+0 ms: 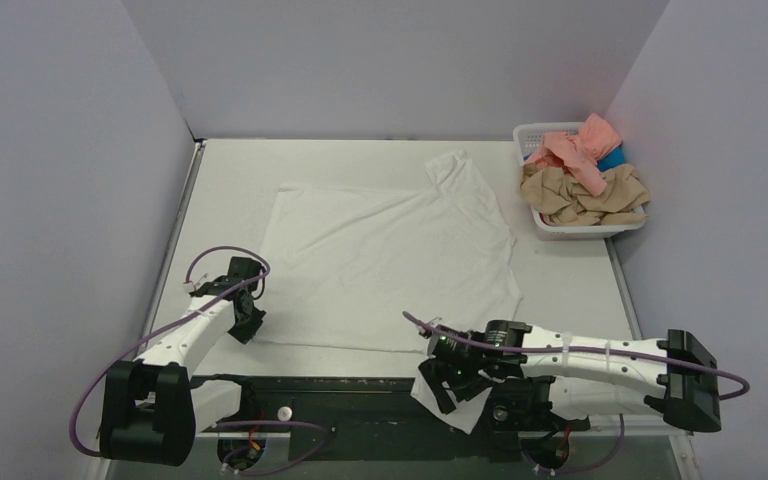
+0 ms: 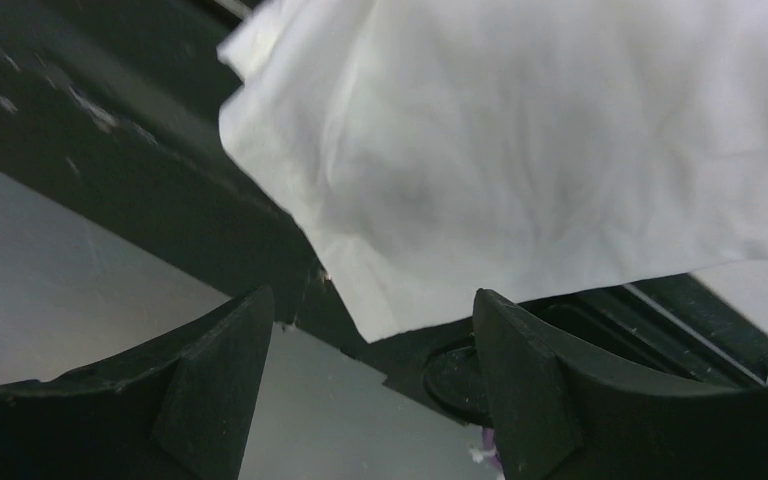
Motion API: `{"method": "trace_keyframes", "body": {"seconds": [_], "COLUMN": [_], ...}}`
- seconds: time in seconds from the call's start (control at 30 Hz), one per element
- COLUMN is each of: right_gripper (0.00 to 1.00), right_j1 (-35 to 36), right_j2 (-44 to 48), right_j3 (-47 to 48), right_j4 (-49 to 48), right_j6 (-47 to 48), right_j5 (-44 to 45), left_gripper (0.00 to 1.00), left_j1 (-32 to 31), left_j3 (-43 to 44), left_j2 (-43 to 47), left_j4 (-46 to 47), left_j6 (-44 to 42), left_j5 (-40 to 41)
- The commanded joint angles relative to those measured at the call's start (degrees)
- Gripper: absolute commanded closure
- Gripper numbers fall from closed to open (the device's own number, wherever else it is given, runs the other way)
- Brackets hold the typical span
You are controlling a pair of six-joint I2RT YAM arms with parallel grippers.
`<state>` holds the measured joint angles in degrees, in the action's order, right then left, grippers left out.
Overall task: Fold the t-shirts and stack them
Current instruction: Grab the side of the flattened tshirt closest away from the robot with both arms
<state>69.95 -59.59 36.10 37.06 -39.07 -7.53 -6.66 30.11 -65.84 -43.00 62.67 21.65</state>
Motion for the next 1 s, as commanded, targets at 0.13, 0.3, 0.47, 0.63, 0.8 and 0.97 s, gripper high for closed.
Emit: {"method": "trace_keyframes", "body": {"seconds": [0.13, 0.3, 0.47, 0.63, 0.8, 0.97], "right_gripper": [0.43, 0.55, 0.82, 1.0, 1.0, 1.0], "right_j1": [10.2, 10.06, 8.55, 4.67, -1.58, -8.93], "right_j2": [-11.85, -16.04, -18.41, -14.08, -5.3, -2.91], "right_j3": [-2.14, -4.42, -5.34, -2.31, 4.32, 12.38], "right_j4": [-2.85, -3.98, -3.19, 2.39, 11.43, 17.42], "right_j6": [-2.17, -2.33, -3.32, -3.32, -0.97, 3.87], "right_j5": [-9.4, -8.59, -2.79, 3.99, 15.18, 22.92], "left_gripper": [1.0, 1.0, 1.0, 1.0, 1.0, 1.0], "left_j1": [0.28, 0.29, 0.28, 0.29, 0.33, 0.25], "left_j3": [-1.27, -1.06, -0.78, 0.21, 2.26, 4.14], "left_j2": [-0.58, -0.16, -0.01, 1.0, 3.1, 3.66], "left_j4": [5.38, 4.99, 4.92, 4.05, 2.95, 2.54], "left_j6": [1.18, 1.22, 1.01, 0.54, -0.12, -0.12], "left_j5": [-1.97, -2.03, -2.17, -2.14, -3.07, -4.45]}}
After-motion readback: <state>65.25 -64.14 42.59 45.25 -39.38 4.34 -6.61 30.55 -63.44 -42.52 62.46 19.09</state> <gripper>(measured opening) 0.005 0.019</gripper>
